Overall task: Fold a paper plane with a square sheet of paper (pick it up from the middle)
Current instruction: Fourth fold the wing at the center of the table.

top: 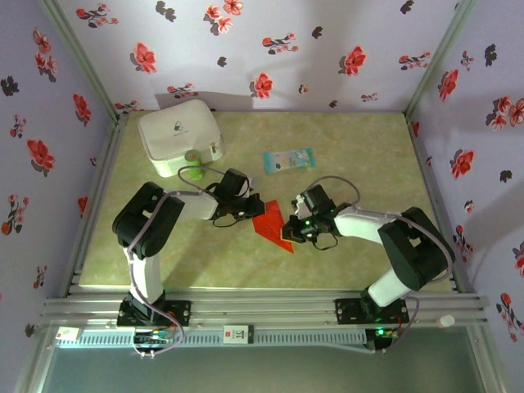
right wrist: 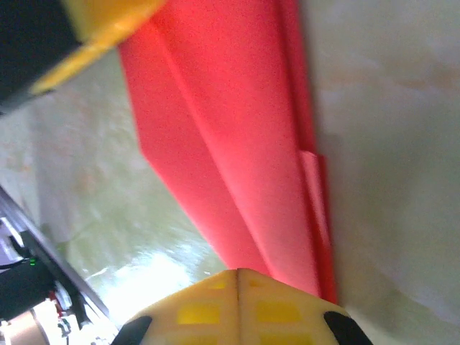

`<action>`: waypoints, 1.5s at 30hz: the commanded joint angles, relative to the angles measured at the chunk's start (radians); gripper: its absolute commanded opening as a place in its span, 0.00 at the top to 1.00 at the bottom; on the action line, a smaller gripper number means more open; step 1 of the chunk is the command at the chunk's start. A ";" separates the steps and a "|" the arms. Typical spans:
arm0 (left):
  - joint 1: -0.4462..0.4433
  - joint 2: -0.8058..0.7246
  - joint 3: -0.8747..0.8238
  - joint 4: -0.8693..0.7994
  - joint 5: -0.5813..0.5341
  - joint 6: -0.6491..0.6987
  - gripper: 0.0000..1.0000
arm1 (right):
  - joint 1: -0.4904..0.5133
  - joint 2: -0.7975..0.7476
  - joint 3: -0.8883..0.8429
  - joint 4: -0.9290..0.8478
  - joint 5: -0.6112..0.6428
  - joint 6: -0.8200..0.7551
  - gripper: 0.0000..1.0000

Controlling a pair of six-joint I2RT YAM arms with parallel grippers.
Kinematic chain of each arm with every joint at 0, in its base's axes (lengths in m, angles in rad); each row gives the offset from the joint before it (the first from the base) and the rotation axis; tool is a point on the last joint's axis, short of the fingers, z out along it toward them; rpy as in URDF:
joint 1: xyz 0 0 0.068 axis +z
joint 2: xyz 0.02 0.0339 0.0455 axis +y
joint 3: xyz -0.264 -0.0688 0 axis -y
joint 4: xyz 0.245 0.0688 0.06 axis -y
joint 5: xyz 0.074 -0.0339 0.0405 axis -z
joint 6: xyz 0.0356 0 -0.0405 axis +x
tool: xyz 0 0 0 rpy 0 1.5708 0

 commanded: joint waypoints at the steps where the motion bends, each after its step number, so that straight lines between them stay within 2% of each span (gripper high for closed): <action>1: 0.004 0.030 -0.038 -0.044 -0.035 0.014 1.00 | 0.011 0.060 0.062 0.016 -0.019 0.019 1.00; 7: 0.004 0.029 -0.040 -0.044 -0.039 0.014 1.00 | 0.023 0.165 0.114 0.024 -0.004 0.010 1.00; 12: 0.006 0.032 -0.045 -0.041 -0.050 0.008 1.00 | 0.024 0.200 0.066 -0.020 0.036 -0.032 1.00; 18: 0.020 0.047 -0.051 -0.043 -0.052 0.009 1.00 | 0.021 0.131 -0.083 0.095 -0.044 0.011 1.00; 31: 0.031 0.042 -0.078 -0.033 -0.059 -0.004 1.00 | 0.006 -0.111 -0.318 0.073 -0.024 0.056 0.98; 36: 0.032 0.024 -0.090 -0.033 -0.058 -0.016 1.00 | 0.001 -0.274 -0.327 -0.026 0.019 0.088 0.92; 38: 0.032 0.019 -0.099 -0.023 -0.058 -0.028 1.00 | 0.001 -0.342 -0.326 -0.067 0.114 0.163 0.86; 41: 0.032 0.016 -0.101 -0.019 -0.058 -0.043 1.00 | 0.004 -0.412 -0.331 -0.026 0.127 0.277 0.74; 45: 0.032 0.006 -0.098 -0.025 -0.057 -0.052 1.00 | 0.004 -0.463 -0.295 -0.082 0.159 0.310 0.65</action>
